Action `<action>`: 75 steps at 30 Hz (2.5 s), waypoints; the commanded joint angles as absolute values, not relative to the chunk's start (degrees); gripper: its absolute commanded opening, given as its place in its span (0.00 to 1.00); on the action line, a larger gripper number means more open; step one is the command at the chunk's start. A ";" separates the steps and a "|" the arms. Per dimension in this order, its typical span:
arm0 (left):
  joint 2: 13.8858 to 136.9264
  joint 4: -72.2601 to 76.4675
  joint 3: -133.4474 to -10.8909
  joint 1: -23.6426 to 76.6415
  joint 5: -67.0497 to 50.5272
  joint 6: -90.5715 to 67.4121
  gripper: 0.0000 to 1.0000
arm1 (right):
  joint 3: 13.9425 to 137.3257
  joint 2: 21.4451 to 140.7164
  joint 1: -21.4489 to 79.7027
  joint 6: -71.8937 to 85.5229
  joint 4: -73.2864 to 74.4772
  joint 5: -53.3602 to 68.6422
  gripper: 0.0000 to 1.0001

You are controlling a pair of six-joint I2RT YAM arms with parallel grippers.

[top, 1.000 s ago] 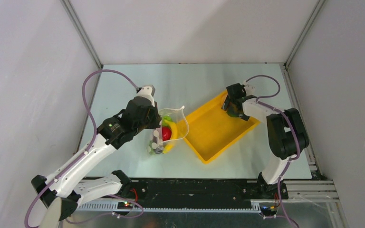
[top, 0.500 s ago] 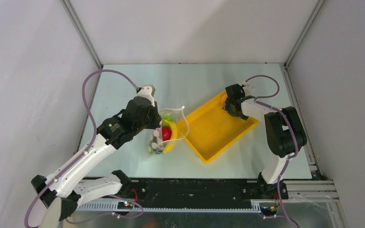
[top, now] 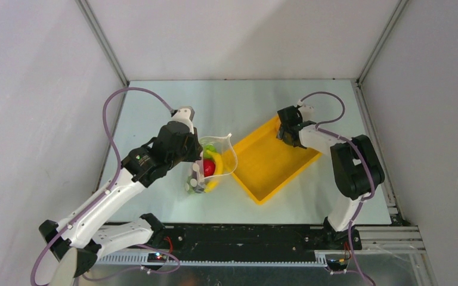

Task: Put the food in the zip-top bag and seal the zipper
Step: Pick up the fake fruit from the bin, then place the fake fruit in the zipper food storage bag, then pick up the fake fruit from the bin.

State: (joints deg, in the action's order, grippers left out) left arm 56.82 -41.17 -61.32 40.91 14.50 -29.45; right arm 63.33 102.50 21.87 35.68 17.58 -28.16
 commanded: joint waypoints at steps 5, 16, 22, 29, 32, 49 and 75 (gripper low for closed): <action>55.31 -38.42 -61.81 40.95 13.90 -28.70 0.00 | 61.23 92.87 25.95 34.38 20.25 -33.13 0.65; 55.24 -37.71 -61.55 40.96 13.89 -29.70 0.00 | 53.44 70.82 32.74 26.52 14.57 -20.66 0.65; 54.75 -36.88 -61.45 40.90 13.64 -29.92 0.00 | 51.25 61.23 38.22 17.46 4.36 1.51 0.65; 55.39 -36.68 -61.37 40.96 12.28 -30.06 0.00 | 51.46 61.41 46.44 16.07 -7.57 15.46 0.68; 55.89 -36.98 -61.35 40.97 11.99 -30.08 0.00 | 52.73 64.54 49.23 16.94 -10.28 16.23 0.69; 56.63 -36.66 -61.29 40.99 11.32 -30.00 0.00 | 61.56 76.06 55.77 13.70 -2.84 6.51 0.99; 57.04 -36.73 -61.10 40.95 12.19 -29.91 0.00 | 59.47 76.43 32.01 44.08 17.49 -24.55 0.99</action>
